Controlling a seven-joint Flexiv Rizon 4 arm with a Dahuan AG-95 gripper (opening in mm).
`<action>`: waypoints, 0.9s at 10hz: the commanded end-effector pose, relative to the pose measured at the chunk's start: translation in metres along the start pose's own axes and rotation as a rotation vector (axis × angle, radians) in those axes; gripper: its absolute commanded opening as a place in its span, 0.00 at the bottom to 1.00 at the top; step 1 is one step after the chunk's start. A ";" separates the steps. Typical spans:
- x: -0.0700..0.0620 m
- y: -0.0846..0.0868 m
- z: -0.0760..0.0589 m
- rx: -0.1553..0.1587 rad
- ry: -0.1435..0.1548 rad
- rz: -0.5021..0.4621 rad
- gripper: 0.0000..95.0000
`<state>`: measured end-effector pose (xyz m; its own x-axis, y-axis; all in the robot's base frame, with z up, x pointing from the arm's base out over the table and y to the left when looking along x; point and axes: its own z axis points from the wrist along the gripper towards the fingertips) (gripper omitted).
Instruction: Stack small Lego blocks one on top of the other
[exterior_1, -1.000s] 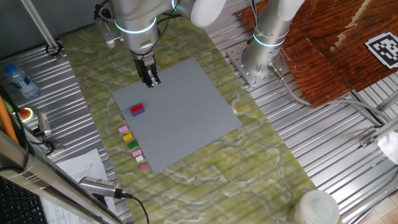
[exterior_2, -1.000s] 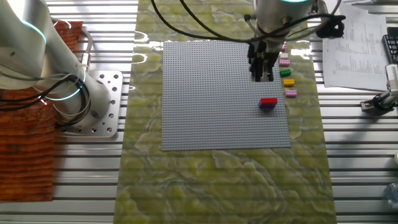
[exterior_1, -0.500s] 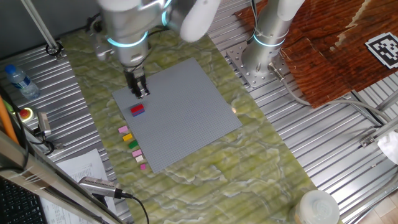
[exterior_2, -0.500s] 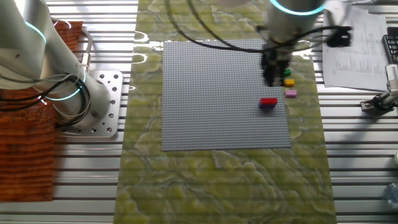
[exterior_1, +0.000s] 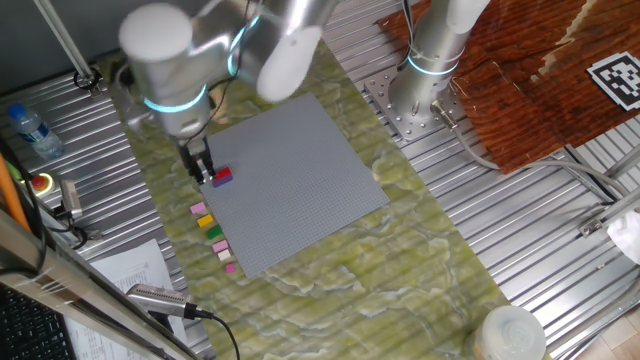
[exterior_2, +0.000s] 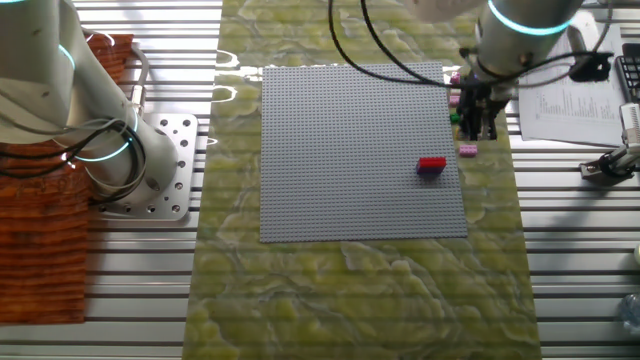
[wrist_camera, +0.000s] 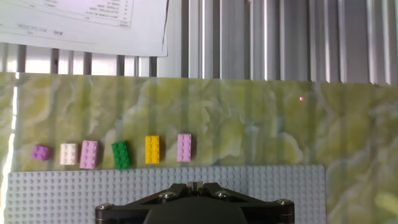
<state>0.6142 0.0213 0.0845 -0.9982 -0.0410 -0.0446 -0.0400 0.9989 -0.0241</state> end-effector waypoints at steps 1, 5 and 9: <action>-0.003 0.000 0.008 0.016 -0.023 -0.009 0.00; -0.014 0.005 0.024 0.032 -0.040 -0.004 0.20; -0.023 0.010 0.037 0.038 -0.046 0.017 0.20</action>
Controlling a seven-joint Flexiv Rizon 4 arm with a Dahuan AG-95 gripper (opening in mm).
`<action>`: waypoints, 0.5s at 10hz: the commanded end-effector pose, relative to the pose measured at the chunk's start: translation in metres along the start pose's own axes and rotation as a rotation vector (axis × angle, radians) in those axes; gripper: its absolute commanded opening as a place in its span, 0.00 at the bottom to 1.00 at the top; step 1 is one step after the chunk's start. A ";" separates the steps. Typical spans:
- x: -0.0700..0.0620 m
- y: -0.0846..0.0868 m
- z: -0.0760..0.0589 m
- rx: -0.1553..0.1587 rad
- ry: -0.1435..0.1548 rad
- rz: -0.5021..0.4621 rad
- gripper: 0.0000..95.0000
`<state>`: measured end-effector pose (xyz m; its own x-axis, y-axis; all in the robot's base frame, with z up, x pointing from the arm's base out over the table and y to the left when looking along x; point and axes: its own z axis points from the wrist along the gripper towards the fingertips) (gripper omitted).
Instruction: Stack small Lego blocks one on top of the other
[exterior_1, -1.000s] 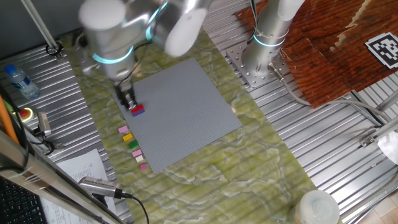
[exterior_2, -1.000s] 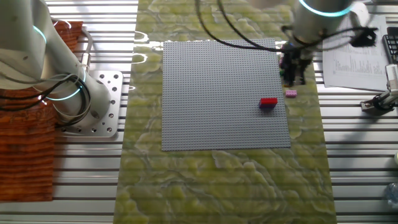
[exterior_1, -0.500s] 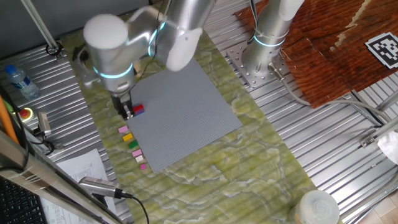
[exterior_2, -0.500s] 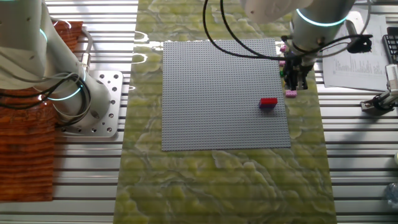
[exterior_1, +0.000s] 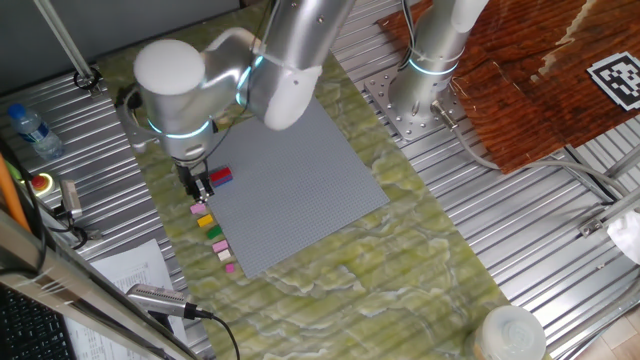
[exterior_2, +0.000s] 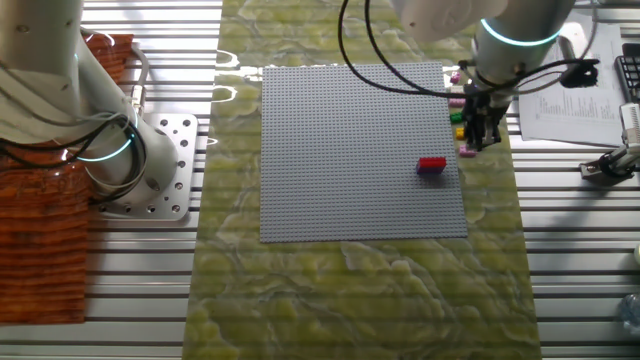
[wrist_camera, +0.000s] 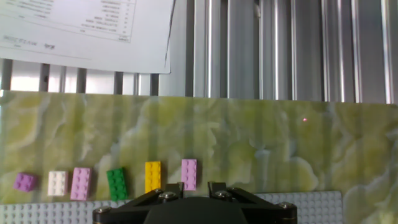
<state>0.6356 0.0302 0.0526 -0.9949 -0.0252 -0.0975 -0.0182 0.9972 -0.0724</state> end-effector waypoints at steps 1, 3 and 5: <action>-0.002 0.001 0.006 -0.012 0.004 0.000 0.20; -0.007 0.005 0.010 -0.014 -0.004 0.009 0.20; -0.009 0.007 0.007 -0.010 -0.005 0.007 0.20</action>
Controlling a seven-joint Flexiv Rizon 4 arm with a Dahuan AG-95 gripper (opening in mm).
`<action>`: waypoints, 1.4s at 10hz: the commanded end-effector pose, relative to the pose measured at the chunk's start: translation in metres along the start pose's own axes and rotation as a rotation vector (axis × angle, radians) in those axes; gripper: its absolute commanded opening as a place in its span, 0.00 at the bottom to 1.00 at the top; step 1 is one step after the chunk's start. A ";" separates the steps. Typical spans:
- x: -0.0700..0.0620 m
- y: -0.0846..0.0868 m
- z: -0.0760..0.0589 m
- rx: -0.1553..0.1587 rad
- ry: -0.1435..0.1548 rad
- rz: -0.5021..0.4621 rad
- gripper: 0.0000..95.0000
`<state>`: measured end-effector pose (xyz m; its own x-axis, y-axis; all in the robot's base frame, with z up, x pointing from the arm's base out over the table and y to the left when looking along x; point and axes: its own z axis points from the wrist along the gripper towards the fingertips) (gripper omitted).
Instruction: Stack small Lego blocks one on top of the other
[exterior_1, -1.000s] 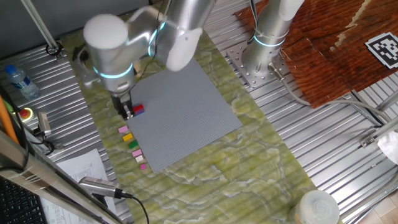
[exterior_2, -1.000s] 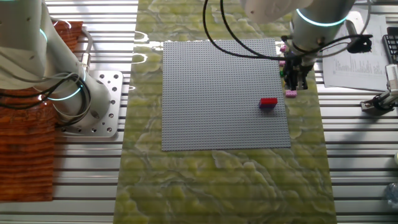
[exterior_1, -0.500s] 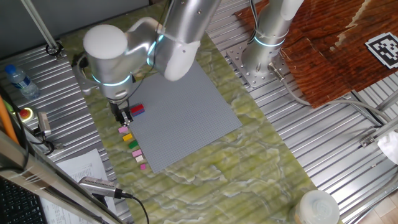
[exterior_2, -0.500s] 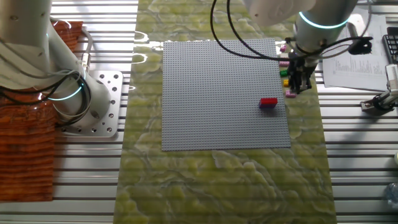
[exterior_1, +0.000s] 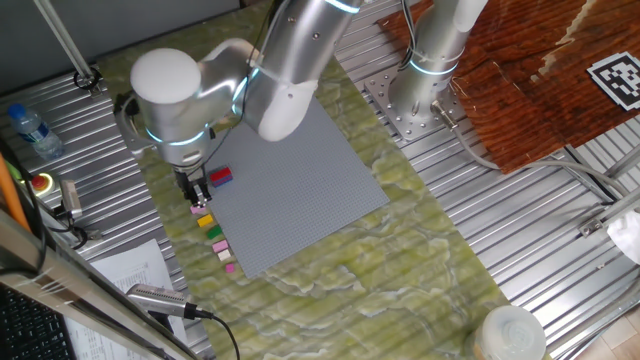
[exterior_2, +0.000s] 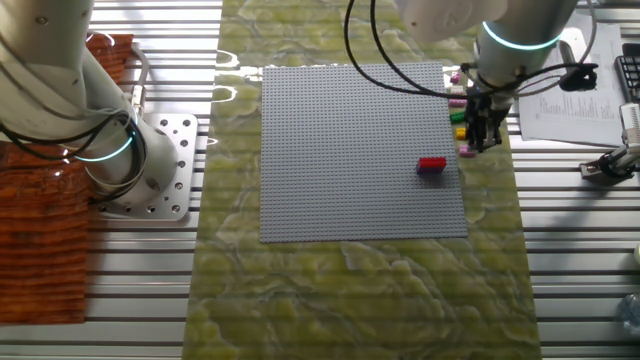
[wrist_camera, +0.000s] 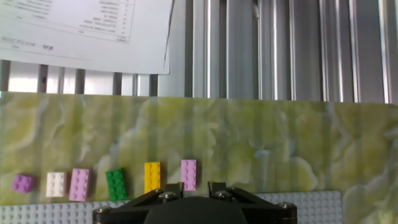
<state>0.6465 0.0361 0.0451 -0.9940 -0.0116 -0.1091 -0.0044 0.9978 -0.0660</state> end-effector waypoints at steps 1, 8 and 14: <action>0.001 0.000 -0.001 -0.004 0.004 -0.006 0.20; 0.000 0.000 -0.002 -0.005 0.014 -0.012 0.20; 0.001 0.001 -0.002 -0.007 0.111 0.019 0.20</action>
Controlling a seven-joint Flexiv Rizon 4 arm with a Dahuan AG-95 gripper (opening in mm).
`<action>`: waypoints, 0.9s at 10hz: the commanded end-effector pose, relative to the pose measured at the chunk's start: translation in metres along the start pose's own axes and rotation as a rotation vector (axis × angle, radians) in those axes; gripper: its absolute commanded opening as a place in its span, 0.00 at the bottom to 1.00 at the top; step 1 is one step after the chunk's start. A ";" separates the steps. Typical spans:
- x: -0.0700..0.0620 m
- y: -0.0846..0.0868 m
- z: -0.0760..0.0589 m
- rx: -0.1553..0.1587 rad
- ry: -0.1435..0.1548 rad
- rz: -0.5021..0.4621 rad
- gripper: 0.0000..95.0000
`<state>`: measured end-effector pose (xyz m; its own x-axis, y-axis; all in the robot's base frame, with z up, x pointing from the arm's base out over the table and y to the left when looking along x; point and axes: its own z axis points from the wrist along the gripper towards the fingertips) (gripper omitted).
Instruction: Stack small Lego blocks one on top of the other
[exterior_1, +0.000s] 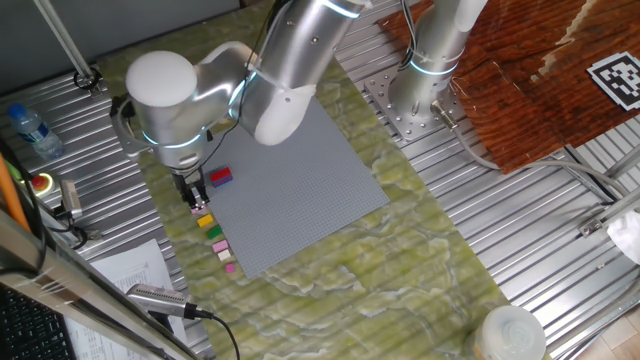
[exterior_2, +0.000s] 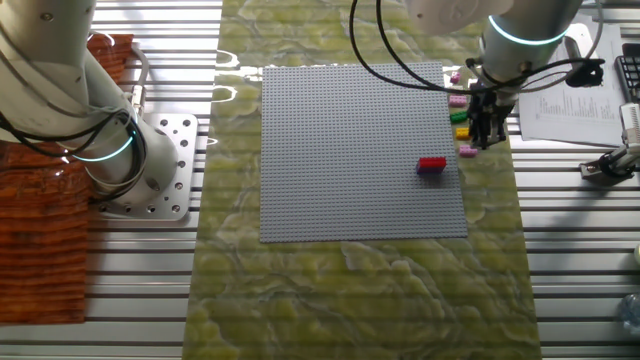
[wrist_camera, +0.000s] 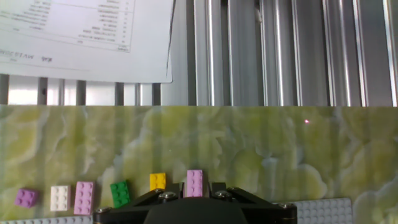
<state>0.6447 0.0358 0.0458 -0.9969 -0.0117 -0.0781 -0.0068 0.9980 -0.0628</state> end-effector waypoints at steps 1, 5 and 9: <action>-0.001 0.001 -0.001 -0.004 0.079 0.023 0.20; 0.004 -0.001 -0.001 -0.010 0.062 -0.015 0.20; 0.007 -0.002 0.010 -0.008 0.033 0.037 0.20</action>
<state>0.6382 0.0335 0.0366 -0.9990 0.0033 -0.0441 0.0055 0.9988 -0.0492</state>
